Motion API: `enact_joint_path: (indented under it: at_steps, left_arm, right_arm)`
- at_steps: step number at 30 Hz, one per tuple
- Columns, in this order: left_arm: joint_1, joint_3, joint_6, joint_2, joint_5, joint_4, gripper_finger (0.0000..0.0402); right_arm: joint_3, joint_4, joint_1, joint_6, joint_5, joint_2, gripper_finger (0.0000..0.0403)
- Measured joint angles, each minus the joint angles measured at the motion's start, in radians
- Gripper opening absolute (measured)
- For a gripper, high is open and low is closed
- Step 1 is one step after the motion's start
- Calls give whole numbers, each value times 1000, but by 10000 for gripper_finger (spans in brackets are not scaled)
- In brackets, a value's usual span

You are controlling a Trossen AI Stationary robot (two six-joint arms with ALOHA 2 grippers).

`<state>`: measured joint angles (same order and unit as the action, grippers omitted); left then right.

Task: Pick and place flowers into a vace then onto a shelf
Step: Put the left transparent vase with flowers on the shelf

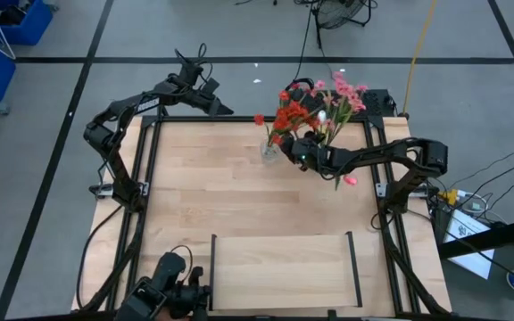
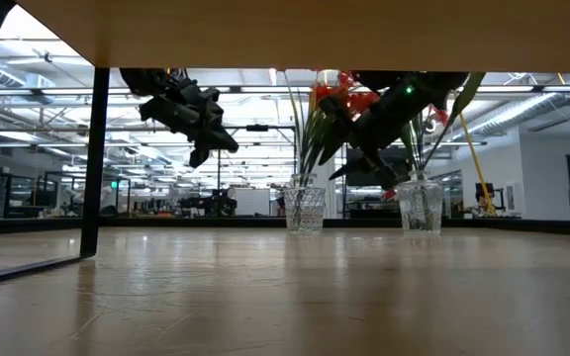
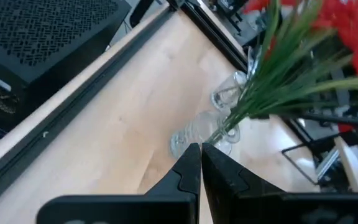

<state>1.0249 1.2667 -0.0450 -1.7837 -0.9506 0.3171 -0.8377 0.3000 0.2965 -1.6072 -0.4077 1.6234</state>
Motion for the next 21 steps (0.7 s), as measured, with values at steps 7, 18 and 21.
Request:
enact_joint_path:
  at_steps: [7, 18, 21]
  left_arm:
    - [0, 0, 9, 0, -4, 2, 19]
    - [0, 0, 7, 0, -8, 3, 19]
    - [0, 0, 9, 0, 0, 3, 19]
  right_arm:
    - [0, 55, 51, 73, 98, 0, 141]
    - [-1, 78, 70, 109, 187, 0, 141]
    - [0, 75, 71, 112, 203, 0, 141]
